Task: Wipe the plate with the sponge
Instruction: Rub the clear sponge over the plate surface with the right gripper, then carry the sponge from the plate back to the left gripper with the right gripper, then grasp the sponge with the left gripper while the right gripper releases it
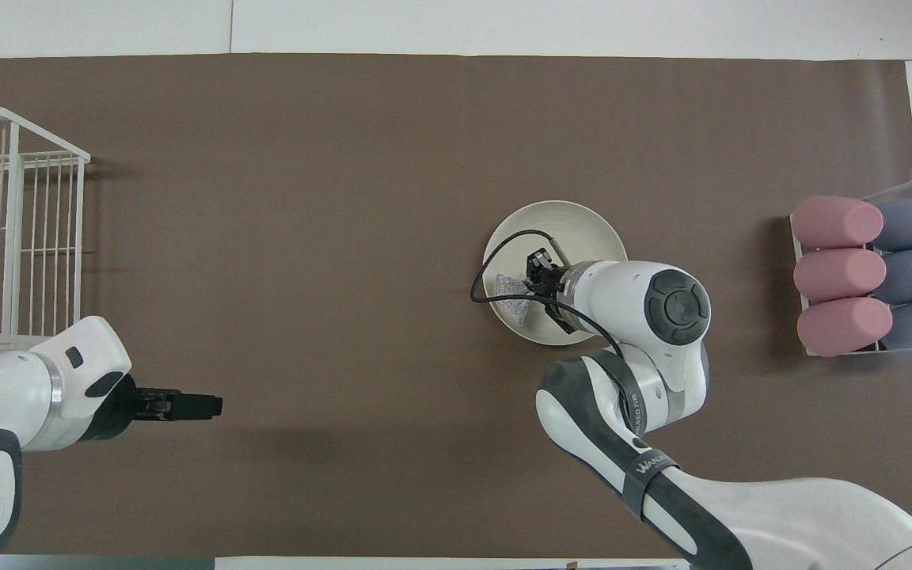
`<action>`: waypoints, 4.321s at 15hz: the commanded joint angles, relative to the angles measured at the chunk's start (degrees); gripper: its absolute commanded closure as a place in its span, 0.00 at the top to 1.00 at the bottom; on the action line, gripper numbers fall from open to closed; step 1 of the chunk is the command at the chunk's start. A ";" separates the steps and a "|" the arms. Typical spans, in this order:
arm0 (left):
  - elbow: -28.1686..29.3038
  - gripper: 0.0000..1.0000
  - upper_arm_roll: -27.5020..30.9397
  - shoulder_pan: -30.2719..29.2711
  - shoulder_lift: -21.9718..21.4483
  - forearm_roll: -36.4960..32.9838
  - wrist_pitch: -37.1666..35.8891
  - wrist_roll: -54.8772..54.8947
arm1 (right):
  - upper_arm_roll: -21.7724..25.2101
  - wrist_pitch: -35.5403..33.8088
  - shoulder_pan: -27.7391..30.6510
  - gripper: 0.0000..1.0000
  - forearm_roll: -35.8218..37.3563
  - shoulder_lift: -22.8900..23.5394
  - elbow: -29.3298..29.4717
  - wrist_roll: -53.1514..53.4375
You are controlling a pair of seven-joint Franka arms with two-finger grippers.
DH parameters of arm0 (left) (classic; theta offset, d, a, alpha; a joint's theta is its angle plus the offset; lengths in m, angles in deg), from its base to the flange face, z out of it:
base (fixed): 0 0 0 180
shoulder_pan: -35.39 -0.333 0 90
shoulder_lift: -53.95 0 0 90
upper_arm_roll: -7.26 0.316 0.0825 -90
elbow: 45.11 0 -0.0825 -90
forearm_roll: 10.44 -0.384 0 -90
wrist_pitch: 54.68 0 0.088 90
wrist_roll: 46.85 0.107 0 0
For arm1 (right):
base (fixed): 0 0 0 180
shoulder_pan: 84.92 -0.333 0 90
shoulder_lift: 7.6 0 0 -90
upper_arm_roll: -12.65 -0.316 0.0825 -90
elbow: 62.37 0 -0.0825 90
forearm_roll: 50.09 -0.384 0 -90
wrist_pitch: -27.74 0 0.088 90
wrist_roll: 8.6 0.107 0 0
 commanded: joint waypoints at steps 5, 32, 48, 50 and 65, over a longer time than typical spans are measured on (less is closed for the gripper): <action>-2.48 1.00 -0.38 -0.64 1.73 -1.29 0.58 -1.07 | -0.24 0.79 4.65 0.00 -0.95 2.55 -0.78 -8.96; -14.52 1.00 -0.11 -1.35 9.73 30.22 -0.64 -12.41 | -1.12 -53.01 -12.73 0.00 3.25 -17.14 29.01 45.83; -12.59 0.92 -0.64 17.11 8.41 53.64 4.27 -13.64 | -1.12 -51.51 -16.10 0.00 4.33 -17.40 27.26 50.63; -12.59 0.89 -0.55 16.76 8.15 53.64 2.87 -13.38 | -1.12 -51.51 -16.10 0.00 4.33 -17.40 27.26 50.63; -12.68 0.00 -0.20 16.49 8.06 53.55 0.85 -16.63 | -1.12 -51.77 -15.57 0.95 4.50 -17.40 27.26 50.28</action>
